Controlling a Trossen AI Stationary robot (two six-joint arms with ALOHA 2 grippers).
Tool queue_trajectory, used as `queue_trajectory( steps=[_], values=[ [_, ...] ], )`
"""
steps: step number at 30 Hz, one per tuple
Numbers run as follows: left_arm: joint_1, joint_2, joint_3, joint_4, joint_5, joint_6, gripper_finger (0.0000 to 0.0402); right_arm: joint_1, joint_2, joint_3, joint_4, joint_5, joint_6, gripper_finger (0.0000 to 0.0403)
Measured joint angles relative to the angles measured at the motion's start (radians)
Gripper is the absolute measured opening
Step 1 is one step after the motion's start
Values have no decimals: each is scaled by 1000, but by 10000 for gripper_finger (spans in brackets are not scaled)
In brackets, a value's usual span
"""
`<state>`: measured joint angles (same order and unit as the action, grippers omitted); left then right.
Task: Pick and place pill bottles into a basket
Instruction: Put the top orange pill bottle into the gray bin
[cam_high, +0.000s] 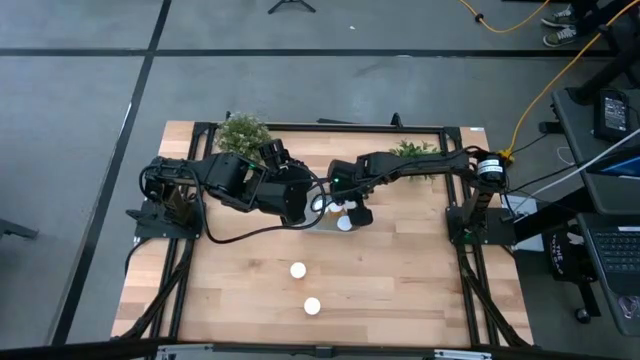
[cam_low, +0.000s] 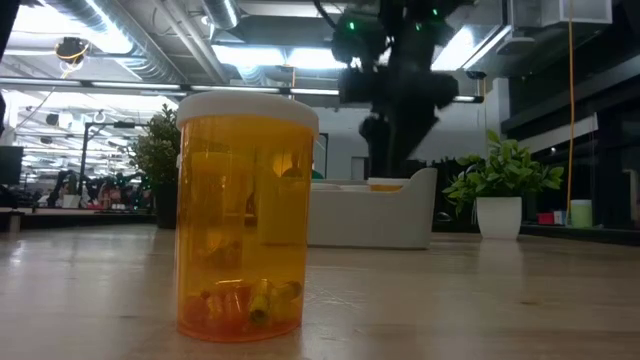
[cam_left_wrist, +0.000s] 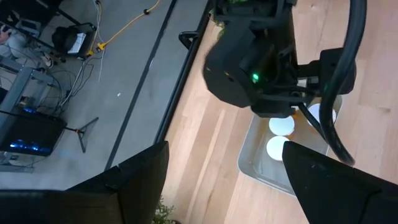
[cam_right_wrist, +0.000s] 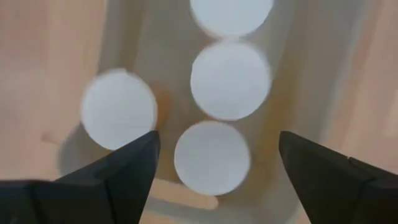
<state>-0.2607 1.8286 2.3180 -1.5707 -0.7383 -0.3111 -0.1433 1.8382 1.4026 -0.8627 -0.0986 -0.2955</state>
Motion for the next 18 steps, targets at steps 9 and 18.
queue_trajectory(
  steps=[9,18],
  values=[
    [-4,-1,0,0,-9,0,308,0,-2,221,-243,65,-6,329],
    [-100,-88,-2,0,-179,18,308,35,-148,256,-360,74,97,329]
  ],
)
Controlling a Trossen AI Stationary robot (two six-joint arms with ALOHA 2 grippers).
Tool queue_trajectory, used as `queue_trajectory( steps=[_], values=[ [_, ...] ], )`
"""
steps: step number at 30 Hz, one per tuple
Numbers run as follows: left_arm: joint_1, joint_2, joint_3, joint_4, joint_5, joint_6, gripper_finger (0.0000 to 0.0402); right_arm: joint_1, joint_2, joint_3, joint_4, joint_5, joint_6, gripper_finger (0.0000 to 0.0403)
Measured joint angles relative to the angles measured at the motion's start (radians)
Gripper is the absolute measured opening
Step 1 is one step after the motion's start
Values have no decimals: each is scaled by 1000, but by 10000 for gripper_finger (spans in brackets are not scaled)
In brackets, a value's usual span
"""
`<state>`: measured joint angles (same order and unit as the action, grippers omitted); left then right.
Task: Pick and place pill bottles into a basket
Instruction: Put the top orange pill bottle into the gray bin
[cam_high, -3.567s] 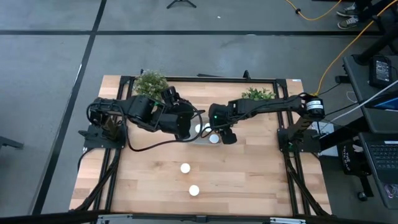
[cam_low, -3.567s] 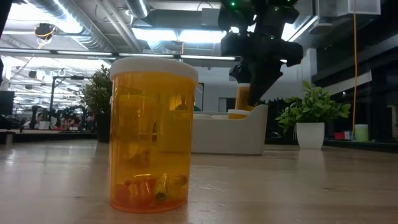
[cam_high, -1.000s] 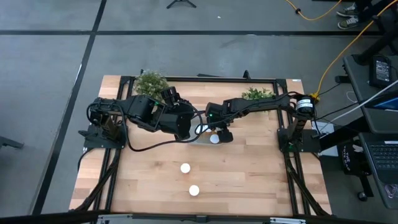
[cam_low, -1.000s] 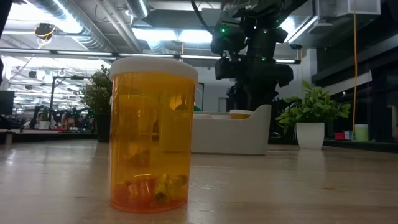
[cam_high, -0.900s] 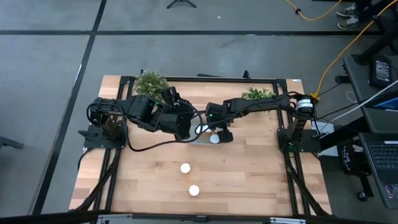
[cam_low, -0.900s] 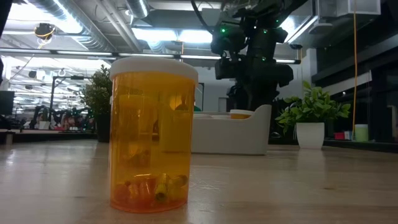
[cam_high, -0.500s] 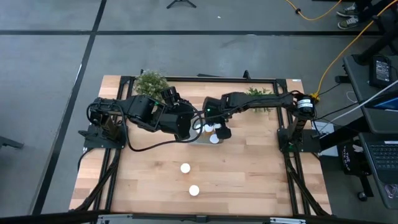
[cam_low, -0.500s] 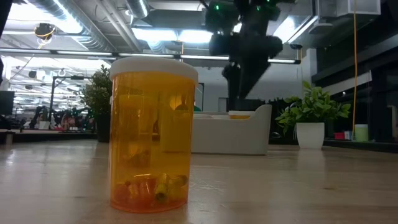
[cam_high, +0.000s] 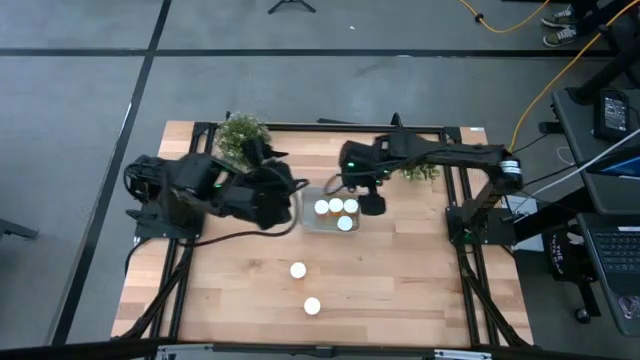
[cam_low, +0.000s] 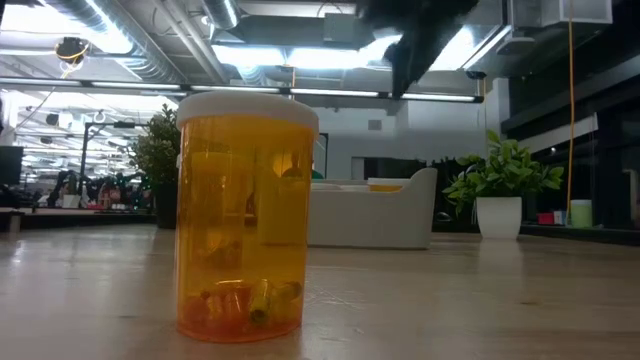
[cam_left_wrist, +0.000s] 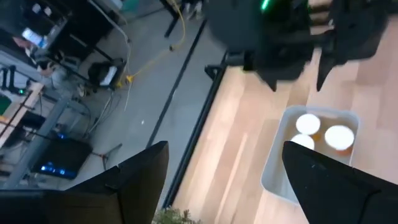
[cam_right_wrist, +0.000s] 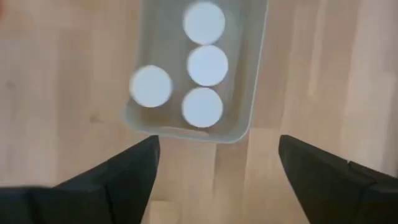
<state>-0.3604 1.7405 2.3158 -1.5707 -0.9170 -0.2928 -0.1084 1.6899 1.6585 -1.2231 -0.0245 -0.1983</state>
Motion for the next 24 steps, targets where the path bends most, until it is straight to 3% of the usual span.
queue_trajectory(
  steps=[3,6,11,17,24],
  values=[
    [-35,-27,-2,0,-17,-28,308,60,-134,-46,59,60,32,328],
    [-59,-32,-2,0,-5,-34,308,163,-314,-129,157,220,77,323],
    [-47,-36,-59,2,151,-24,308,347,-611,-350,373,406,261,307],
    [43,-117,-340,-1,351,-64,322,462,-841,-626,550,424,393,287],
    [95,-169,-642,4,483,-191,358,492,-908,-751,638,424,399,270]
  ],
)
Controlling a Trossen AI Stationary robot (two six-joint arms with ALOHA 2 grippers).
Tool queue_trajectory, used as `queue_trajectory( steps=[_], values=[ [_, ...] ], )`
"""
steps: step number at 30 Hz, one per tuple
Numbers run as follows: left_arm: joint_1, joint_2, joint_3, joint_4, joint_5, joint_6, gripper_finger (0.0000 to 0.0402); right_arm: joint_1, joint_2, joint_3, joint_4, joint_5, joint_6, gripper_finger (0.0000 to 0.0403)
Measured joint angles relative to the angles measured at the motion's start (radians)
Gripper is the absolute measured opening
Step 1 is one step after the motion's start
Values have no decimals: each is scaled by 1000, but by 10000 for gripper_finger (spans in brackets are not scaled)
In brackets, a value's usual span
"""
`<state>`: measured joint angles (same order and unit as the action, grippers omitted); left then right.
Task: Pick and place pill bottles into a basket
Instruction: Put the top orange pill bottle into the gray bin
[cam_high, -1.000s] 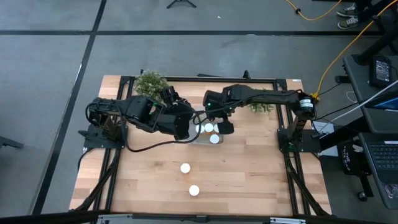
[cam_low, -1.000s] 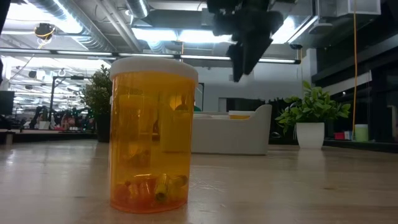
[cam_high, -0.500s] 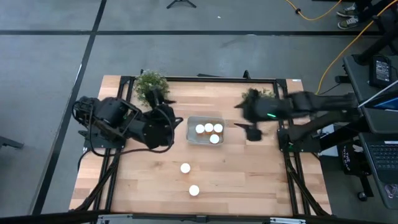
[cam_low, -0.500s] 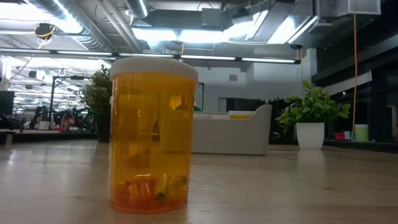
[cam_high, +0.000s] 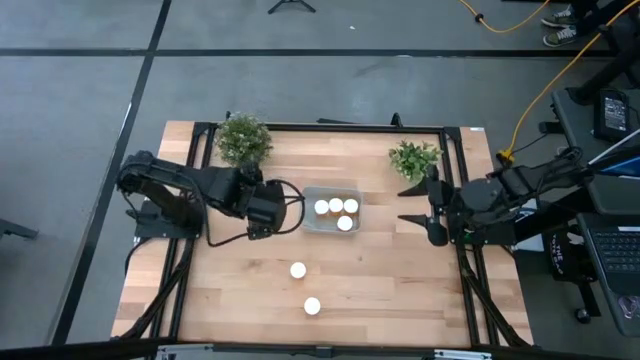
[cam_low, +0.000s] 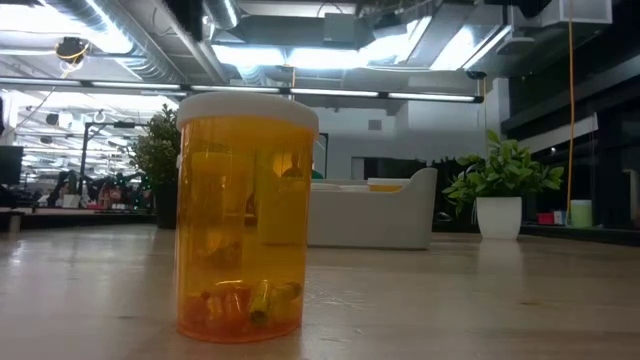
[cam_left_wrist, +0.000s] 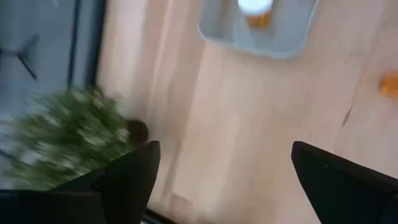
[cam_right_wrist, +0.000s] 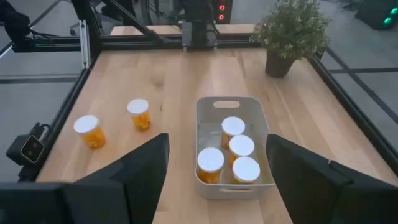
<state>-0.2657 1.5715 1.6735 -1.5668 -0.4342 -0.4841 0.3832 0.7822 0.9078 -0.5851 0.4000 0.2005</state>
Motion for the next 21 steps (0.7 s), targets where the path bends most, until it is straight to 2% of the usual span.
queue_trajectory(
  steps=[4,7,13,21],
  values=[
    [-24,3,-86,113,91,-26,372,0,0,0,45,26,-52,268],
    [-53,4,-120,216,113,-34,379,0,0,0,70,28,-82,268],
    [-105,55,-132,332,124,-100,392,0,0,0,73,28,-100,268],
    [-170,172,-132,457,257,-175,395,0,0,0,73,26,-133,268]
  ],
)
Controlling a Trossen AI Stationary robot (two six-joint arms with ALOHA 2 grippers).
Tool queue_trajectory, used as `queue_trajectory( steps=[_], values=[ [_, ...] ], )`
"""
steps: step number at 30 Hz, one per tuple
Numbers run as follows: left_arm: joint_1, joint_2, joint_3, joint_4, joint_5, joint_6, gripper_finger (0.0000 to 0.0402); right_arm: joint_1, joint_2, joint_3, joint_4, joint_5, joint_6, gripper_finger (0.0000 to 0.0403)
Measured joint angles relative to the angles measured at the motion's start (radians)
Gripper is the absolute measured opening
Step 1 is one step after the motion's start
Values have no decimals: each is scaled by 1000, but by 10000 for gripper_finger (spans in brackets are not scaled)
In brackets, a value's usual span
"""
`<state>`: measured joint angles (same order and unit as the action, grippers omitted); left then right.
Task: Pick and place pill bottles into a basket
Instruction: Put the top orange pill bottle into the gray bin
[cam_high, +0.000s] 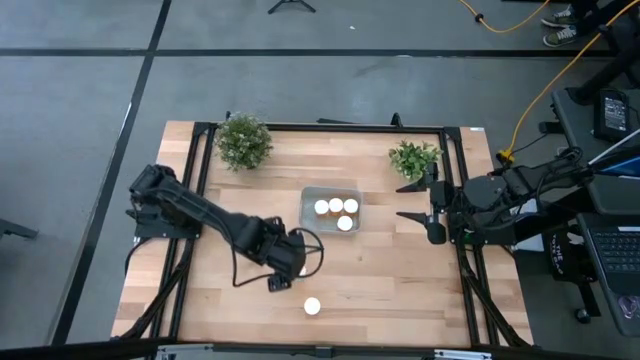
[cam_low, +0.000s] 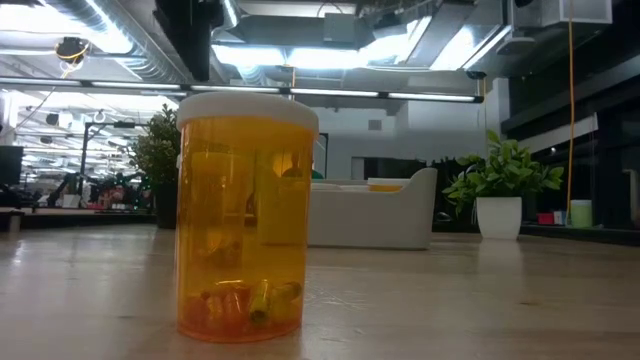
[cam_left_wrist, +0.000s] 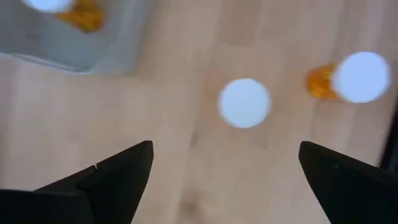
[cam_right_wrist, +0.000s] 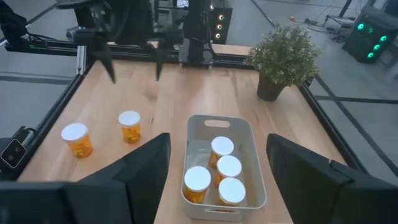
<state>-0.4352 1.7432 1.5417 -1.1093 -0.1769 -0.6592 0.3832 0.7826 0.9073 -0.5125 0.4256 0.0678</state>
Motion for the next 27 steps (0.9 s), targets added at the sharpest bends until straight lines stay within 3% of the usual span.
queue_trajectory(
  steps=[6,27],
  values=[
    [-23,49,0,18,11,-64,395,0,0,0,-3,-28,-17,268],
    [20,216,0,121,15,-43,395,0,0,0,-37,-89,-22,268]
  ],
)
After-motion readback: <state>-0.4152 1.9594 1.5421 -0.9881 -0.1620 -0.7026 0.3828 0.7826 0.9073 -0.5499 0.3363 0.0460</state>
